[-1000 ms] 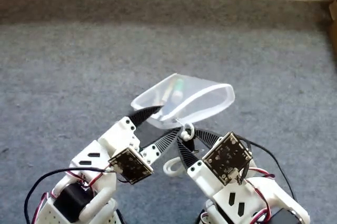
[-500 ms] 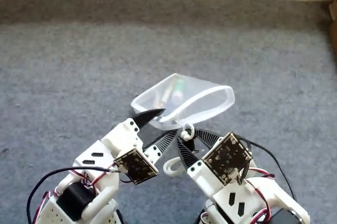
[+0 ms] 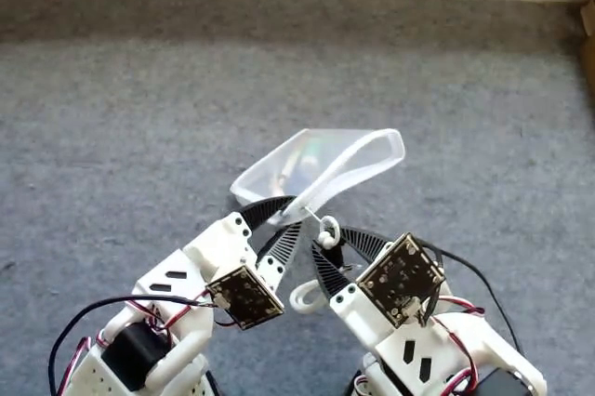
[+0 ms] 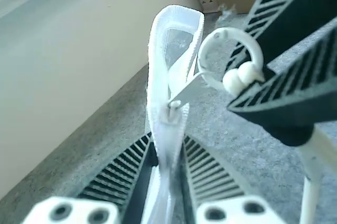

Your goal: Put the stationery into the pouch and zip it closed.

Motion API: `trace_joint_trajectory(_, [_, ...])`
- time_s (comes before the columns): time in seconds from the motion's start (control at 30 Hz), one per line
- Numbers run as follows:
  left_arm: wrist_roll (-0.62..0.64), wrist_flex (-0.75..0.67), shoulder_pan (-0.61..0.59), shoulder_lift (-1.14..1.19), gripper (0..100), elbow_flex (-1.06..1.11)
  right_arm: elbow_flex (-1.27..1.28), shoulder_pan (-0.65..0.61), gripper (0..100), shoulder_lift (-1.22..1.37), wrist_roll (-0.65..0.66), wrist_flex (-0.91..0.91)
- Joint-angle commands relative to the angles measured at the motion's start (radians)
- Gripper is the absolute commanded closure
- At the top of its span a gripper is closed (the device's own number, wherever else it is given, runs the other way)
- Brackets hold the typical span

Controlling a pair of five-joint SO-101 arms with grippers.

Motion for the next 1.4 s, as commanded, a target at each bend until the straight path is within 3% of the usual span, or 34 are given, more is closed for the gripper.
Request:
trace_joint_trajectory(0.0, [-0.005,0.012,-0.004,0.007,99,-0.058,-0.058,-0.002,99.3,0.001,0.012,-0.021])
trace_joint_trajectory(0.77, [0.020,0.061,-0.065,0.005,99,-0.105,0.071,0.263,99.3,0.001,0.044,-0.185])
trace_joint_trajectory(1.37, [0.023,0.063,-0.093,0.005,99,-0.111,0.074,0.344,99.3,0.007,0.084,-0.206])
